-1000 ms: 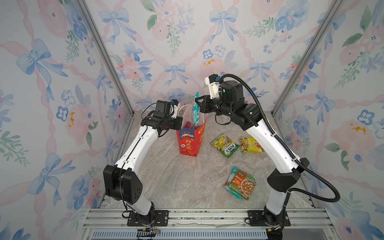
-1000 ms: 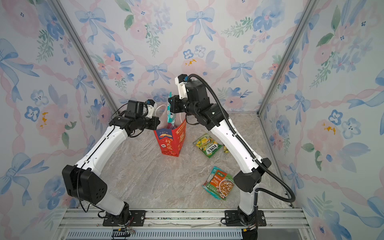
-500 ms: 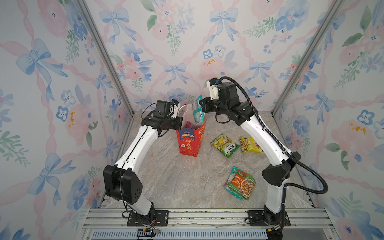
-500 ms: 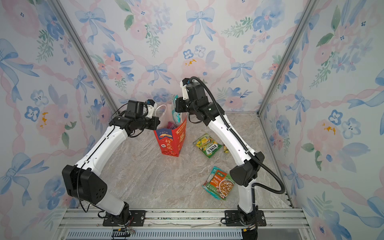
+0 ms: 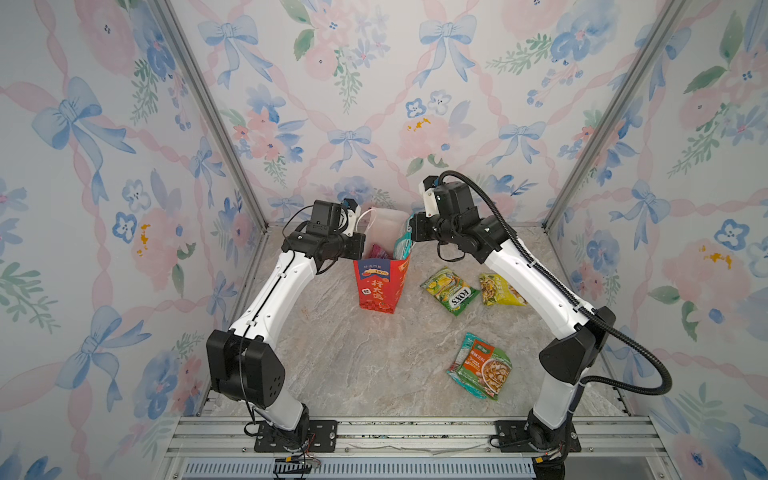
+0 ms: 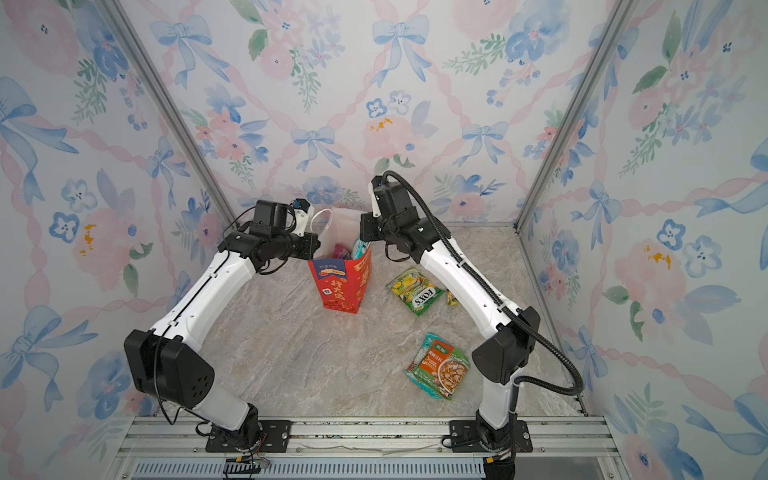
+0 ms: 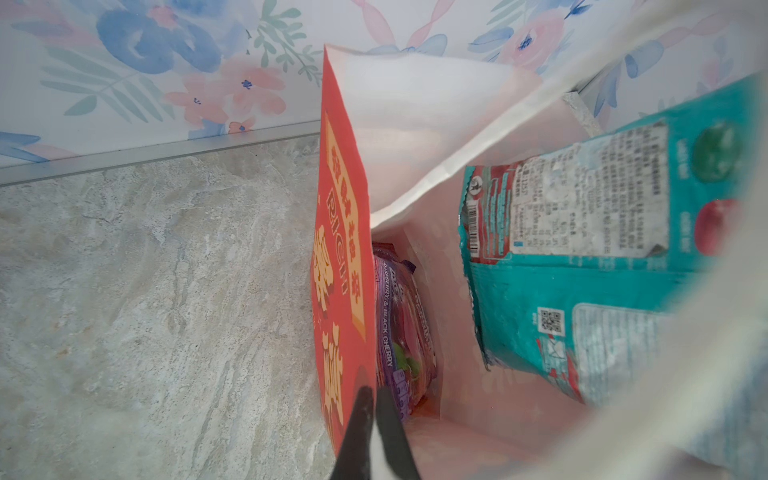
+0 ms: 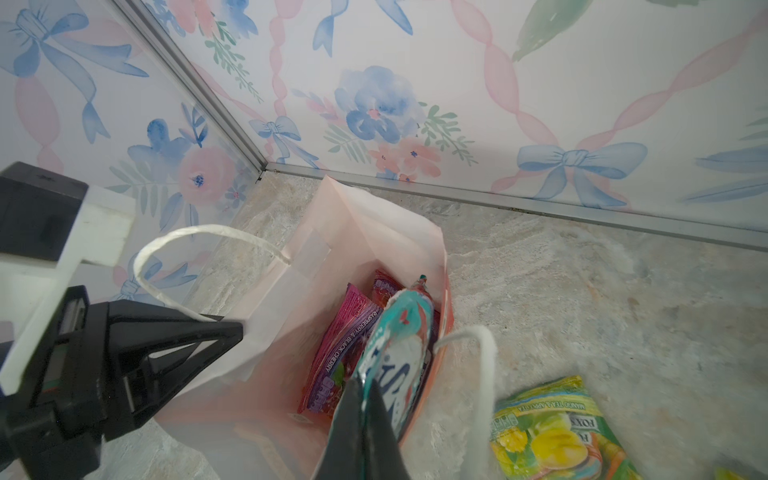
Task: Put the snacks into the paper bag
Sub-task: 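Lower the teal Mint Blossom bag into the paper bag with the right gripper, then open the right gripper and move it down to the green Spring Tea bag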
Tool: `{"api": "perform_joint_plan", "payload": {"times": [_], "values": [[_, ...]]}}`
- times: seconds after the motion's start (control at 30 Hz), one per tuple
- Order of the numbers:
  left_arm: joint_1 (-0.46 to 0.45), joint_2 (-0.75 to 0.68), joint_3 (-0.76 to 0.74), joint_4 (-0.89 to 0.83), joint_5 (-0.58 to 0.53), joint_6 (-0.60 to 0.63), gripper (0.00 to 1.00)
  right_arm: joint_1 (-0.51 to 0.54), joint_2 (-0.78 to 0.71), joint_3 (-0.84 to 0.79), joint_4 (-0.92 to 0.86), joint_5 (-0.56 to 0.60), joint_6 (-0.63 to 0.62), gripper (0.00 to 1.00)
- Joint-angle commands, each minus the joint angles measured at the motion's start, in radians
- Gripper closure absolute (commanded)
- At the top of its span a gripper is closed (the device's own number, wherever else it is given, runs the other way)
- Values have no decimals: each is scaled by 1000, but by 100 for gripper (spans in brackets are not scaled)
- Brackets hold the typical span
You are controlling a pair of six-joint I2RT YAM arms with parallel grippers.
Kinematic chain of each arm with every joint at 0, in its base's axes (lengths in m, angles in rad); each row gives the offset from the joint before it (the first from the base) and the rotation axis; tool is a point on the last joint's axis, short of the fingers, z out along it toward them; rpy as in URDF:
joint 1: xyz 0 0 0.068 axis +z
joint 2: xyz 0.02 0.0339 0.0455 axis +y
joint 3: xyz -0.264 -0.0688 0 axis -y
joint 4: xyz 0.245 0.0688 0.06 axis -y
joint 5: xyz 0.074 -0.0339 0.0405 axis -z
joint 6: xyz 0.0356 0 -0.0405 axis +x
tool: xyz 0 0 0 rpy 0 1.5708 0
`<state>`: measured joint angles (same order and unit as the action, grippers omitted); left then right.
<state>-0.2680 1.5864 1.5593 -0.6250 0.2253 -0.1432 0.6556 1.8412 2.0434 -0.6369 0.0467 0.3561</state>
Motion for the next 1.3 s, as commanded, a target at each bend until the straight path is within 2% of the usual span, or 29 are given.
{"api": "perform_joint_plan", "payload": {"times": [0.0,0.2,0.33,0.4,0.47,0.53,0.6,0.73,1.03,1.27], "values": [[-7,-18,-18,-22,13,3,100,11,-36,14,32,28,-23,100],[-6,-23,-19,-22,9,4,100,42,66,119,-5,22,-33,100],[-6,-18,-19,-22,23,1,100,61,174,254,-52,8,-24,98],[-6,-17,-18,-22,22,0,100,67,244,367,-109,-18,-16,78],[-6,-20,-18,-22,18,2,100,80,295,472,-157,-34,-23,52],[-6,-24,-19,-22,16,2,100,90,306,516,-166,-31,-34,37],[-6,-24,-19,-22,17,1,100,94,284,509,-149,-30,-36,29],[-6,-23,-19,-22,18,1,100,95,178,396,-77,-29,-34,22],[-6,-23,-19,-22,14,3,100,68,-166,-91,114,47,-27,10],[-6,-18,-18,-22,16,1,100,-16,-401,-507,194,98,65,1]]}}
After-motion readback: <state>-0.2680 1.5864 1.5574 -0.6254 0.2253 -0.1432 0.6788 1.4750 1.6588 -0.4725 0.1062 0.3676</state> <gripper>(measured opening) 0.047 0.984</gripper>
